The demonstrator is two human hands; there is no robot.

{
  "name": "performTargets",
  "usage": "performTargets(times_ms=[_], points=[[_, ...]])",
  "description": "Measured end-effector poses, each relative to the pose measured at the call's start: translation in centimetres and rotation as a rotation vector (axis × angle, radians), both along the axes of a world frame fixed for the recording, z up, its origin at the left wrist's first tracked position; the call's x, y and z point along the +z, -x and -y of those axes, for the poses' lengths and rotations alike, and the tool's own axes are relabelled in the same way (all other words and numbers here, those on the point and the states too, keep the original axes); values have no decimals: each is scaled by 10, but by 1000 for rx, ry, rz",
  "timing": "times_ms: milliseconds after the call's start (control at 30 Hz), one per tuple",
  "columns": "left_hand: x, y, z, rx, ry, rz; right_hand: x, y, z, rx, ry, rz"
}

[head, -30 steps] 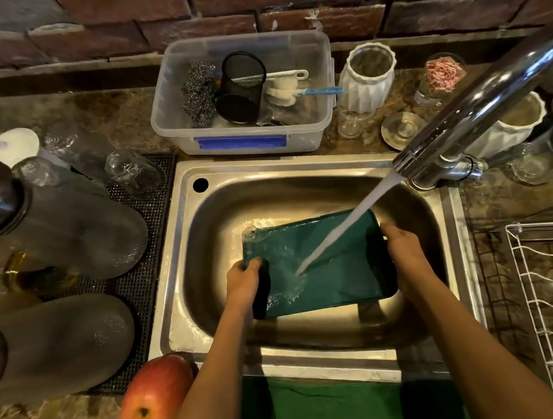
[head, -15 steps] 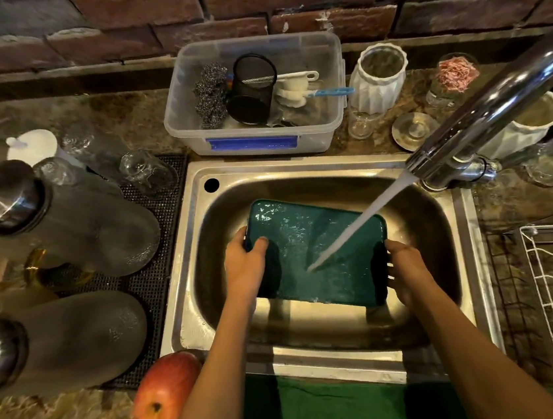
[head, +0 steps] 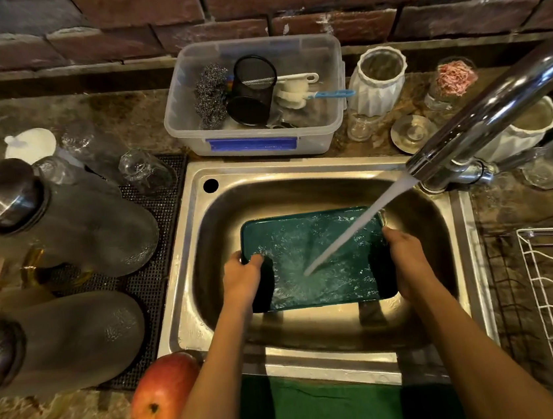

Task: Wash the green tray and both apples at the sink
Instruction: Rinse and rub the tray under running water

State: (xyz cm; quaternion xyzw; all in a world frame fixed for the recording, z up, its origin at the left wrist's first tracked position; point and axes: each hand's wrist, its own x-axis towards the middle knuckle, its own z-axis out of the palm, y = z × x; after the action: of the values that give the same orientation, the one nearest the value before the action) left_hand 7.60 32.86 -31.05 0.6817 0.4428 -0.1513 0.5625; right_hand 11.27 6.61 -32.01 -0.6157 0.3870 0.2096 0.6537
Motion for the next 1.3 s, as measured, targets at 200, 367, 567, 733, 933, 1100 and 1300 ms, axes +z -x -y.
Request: performTargets(times_ms=[200, 367, 567, 733, 933, 1100, 1300], points=[[-15, 11, 8, 41, 45, -45, 15, -10, 0, 55, 8, 110], [-20, 14, 11, 65, 79, -15, 20, -10, 3, 41, -1, 126], [-13, 11, 12, 61, 87, 90, 19, 2, 8, -7, -37, 103], [1, 4, 12, 33, 69, 222, 9, 10, 8, -83, -56, 72], [22, -13, 15, -74, 16, 248, -3, 16, 4, -91, -28, -11], [28, -24, 13, -192, -103, 161, -8, 15, 4, -58, -22, -96], [15, -16, 6, -147, -52, 0, -1, 3, 8, 43, 65, -124]])
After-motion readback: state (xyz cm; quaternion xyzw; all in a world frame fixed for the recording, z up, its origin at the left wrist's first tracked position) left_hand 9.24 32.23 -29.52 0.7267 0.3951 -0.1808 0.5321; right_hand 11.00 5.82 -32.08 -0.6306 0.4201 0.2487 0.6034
